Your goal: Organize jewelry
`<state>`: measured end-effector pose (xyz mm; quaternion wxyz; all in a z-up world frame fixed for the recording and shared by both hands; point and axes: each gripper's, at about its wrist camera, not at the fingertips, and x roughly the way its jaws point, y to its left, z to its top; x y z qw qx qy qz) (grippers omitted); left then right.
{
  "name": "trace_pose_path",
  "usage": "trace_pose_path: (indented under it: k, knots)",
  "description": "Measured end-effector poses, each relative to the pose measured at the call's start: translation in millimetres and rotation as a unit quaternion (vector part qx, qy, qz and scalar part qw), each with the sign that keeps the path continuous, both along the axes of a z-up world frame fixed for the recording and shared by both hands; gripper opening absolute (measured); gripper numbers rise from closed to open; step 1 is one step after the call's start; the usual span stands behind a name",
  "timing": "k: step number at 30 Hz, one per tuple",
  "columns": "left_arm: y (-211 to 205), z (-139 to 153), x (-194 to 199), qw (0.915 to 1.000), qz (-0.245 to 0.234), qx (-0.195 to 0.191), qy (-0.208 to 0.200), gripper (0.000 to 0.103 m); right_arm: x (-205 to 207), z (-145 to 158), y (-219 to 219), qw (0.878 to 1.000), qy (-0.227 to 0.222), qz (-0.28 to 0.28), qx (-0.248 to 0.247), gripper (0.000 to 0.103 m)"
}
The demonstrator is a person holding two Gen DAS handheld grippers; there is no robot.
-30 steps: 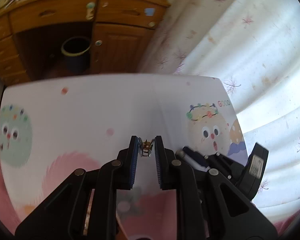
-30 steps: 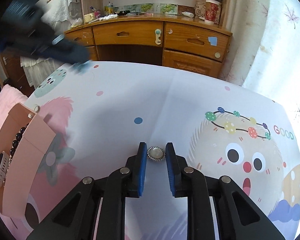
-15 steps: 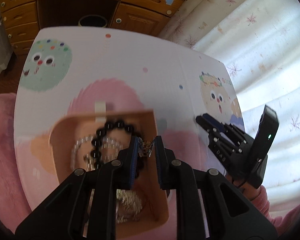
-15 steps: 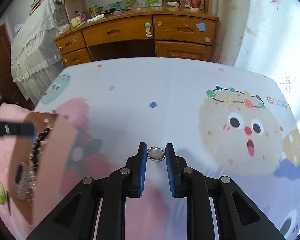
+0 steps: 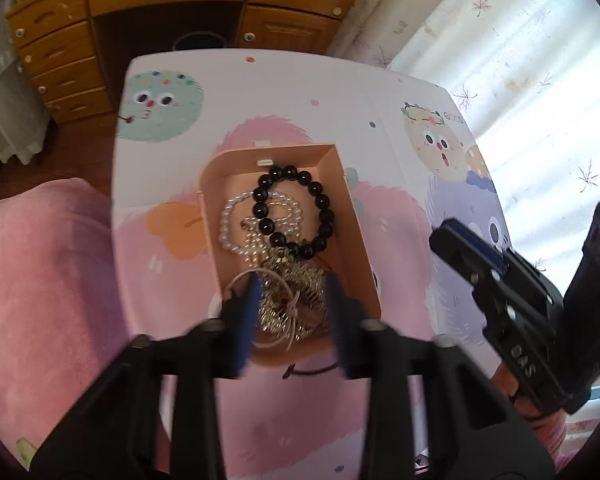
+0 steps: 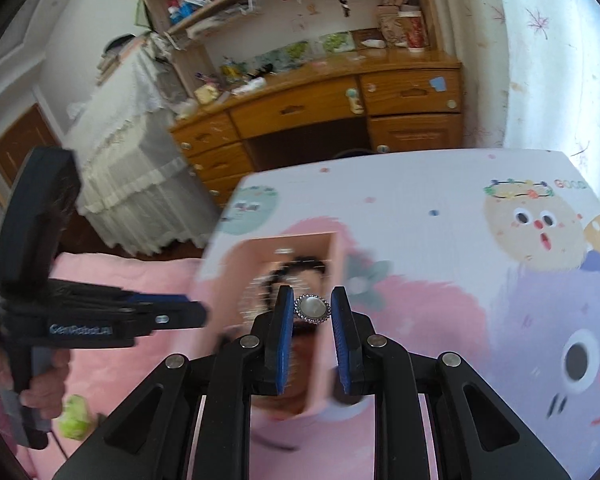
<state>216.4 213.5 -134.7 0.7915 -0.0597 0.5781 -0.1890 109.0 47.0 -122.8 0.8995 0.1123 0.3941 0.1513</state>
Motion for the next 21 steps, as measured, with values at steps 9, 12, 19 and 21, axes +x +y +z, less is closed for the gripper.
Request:
trace_pose_path:
  k: [9, 12, 19, 21]
  knots:
    - [16.8, 63.2, -85.0, 0.9939, 0.093, 0.057, -0.016, 0.069, -55.4, 66.5, 31.4, 0.995, -0.019, 0.095, -0.014, 0.038]
    - [4.8, 72.9, -127.1, 0.9895, 0.125, 0.067, -0.026, 0.069, -85.6, 80.7, 16.6, 0.993, -0.008, 0.115, -0.003, 0.055]
    - [-58.1, 79.2, -216.4, 0.9715, 0.204, 0.108, -0.053, 0.069, -184.6, 98.3, -71.4, 0.995, 0.075, 0.059, 0.01, 0.087]
    - [-79.3, 75.2, -230.7, 0.9697, 0.204, 0.126, -0.047, 0.069, -204.4, 96.3, -95.8, 0.994, 0.103, 0.037, 0.007, 0.087]
